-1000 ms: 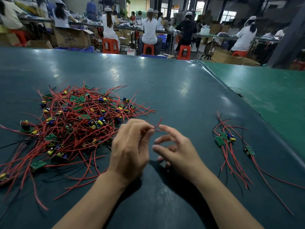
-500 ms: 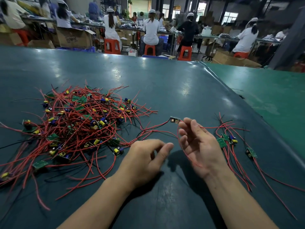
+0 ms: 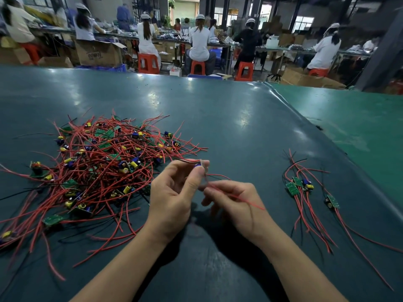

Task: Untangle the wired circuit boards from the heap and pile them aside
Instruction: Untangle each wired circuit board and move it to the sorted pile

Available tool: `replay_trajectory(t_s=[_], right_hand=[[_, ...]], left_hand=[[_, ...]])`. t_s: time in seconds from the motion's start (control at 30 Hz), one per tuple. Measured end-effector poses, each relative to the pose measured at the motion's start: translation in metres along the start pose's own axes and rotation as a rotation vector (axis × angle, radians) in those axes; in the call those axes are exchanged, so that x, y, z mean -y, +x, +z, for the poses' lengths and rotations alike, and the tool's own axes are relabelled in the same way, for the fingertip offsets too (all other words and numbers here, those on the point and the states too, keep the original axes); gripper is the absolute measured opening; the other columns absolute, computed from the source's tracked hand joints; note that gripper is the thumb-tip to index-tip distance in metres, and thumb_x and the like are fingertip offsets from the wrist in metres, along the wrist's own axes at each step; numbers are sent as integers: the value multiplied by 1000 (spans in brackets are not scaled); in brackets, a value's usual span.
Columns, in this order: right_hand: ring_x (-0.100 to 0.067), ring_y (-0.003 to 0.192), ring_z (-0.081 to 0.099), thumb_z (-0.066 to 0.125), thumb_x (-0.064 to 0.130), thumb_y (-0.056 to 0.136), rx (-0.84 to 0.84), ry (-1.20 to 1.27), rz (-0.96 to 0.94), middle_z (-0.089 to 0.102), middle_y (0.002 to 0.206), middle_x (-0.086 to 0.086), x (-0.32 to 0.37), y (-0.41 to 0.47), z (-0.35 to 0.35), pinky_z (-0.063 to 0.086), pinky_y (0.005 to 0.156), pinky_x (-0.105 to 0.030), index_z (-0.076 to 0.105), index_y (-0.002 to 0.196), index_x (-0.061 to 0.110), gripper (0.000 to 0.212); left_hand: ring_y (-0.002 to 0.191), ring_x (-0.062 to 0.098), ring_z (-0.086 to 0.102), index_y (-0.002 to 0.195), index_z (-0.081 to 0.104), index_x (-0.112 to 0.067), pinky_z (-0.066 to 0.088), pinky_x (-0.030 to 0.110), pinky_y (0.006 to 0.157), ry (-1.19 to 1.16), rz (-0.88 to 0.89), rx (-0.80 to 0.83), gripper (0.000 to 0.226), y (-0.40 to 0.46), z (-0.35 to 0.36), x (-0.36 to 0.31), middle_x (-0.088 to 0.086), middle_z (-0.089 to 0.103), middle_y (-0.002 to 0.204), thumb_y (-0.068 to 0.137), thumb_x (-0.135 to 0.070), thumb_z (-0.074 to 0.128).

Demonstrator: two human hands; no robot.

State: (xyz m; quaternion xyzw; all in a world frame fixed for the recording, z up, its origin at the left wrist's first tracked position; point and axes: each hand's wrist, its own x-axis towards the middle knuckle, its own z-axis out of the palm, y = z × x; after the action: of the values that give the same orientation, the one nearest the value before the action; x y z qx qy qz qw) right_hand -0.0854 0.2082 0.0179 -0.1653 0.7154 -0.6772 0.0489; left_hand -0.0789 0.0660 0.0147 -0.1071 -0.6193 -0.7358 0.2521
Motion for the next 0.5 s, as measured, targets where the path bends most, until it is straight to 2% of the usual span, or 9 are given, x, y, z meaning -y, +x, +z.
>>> replay_trajectory(t_s=[0.07,0.13,0.2,0.27,0.3,0.33,0.37,0.43,0.5], right_hand=[[-12,73,65,67,2,89,24,-348,-109,71,88,6,-7,0,1,51,70,-20,72,102,22,25],[-4,78,62,63,-5,87,-82,-530,-178,67,95,7,-11,2,-1,49,75,-19,70,108,18,32],[1,65,58,61,-6,89,-265,-442,-157,66,86,11,-10,5,-5,46,69,-18,70,100,20,30],[-6,51,56,62,8,94,-352,-202,-108,67,75,9,-7,6,-8,45,56,-22,69,94,27,20],[-9,48,55,64,18,93,-329,-76,-97,67,73,6,-5,6,-8,43,49,-21,69,95,27,11],[-10,47,54,67,29,88,-272,15,-89,68,73,4,-3,5,-6,42,44,-20,69,99,27,11],[-10,46,52,68,36,82,-205,69,-85,68,73,2,-3,3,-4,40,41,-18,70,101,26,21],[-10,46,50,69,38,77,-150,97,-90,68,69,1,-2,2,1,40,42,-18,73,97,20,27],[-9,48,52,69,35,78,-192,89,-99,68,66,0,-1,3,1,42,45,-18,76,86,16,21]], left_hand=[[87,23,73,100,57,-3,55,25,79,-26,67,-77,13,2,-1,-1,13,73,98,89,-9,62],[71,26,73,100,52,-9,57,27,70,-22,116,-125,13,4,-3,-3,15,71,92,91,-6,61],[58,20,68,97,57,-12,55,27,60,83,116,-162,13,5,-6,-1,10,69,83,89,-12,67],[62,15,64,94,66,-15,54,28,60,185,62,-153,16,4,-7,2,4,69,81,81,-20,74],[65,12,63,91,69,-17,53,26,62,209,24,-124,17,4,-7,4,1,70,80,77,-23,76],[66,8,62,90,71,-17,51,23,63,210,-15,-74,18,4,-7,5,-1,71,78,74,-24,77],[66,5,62,89,72,-17,50,19,64,193,-43,-5,18,2,-6,5,-4,71,76,72,-24,77],[69,5,66,90,73,-16,52,18,65,175,-48,141,17,-2,-4,4,-6,74,79,73,-18,78],[69,9,66,93,74,-17,54,23,64,199,-32,229,18,-4,-3,3,-5,75,82,78,-9,79]])
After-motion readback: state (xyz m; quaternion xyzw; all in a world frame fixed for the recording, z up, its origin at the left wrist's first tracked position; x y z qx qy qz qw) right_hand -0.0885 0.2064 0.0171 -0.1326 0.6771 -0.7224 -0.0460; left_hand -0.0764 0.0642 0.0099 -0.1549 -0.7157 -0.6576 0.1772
